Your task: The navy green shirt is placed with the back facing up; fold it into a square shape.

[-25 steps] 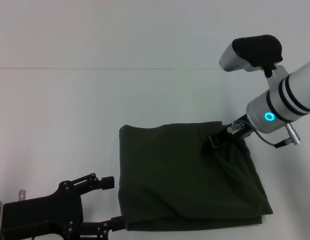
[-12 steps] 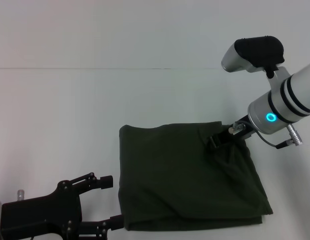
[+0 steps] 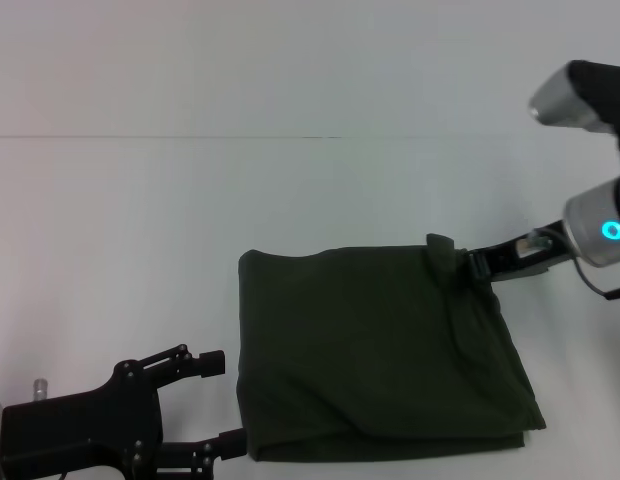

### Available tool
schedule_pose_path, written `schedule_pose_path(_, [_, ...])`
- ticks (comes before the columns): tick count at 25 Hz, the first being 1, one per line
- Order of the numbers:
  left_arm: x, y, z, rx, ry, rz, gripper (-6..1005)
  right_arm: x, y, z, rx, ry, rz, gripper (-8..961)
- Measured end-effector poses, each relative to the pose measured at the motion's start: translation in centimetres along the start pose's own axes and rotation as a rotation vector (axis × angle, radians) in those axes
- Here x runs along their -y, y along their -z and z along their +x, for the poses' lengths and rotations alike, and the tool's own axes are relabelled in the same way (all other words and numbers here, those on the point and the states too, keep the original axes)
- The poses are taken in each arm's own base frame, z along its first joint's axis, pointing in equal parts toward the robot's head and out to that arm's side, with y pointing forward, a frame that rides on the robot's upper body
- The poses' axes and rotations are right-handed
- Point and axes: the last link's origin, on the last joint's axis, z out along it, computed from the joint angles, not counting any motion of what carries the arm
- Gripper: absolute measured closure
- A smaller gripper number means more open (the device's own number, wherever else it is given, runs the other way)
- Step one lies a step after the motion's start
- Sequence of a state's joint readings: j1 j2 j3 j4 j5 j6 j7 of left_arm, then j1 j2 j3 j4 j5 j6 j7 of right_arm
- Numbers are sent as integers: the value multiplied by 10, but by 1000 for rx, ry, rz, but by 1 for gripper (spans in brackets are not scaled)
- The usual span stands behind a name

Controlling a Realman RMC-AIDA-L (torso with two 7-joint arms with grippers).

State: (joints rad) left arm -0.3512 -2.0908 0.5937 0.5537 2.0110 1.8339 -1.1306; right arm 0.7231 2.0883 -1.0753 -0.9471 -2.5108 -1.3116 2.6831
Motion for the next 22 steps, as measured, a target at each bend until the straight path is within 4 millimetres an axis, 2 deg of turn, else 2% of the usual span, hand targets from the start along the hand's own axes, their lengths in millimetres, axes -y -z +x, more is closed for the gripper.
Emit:
schedule_pose_path(6, [1, 1, 1, 2, -1, 0, 50, 34, 13, 23, 87, -140, -69, 944])
schedule_pose_path(11, [1, 0, 2, 2, -3, -3, 49, 57, 13, 38, 145, -238, -106, 944])
schedule_pose_path(17, [1, 0, 2, 2, -2, -3, 49, 72, 4, 48, 173, -297, -94, 938])
schedule_pose_path(22, [0, 0, 1, 0, 1, -3, 49, 83, 7, 54, 239, -336, -109, 927])
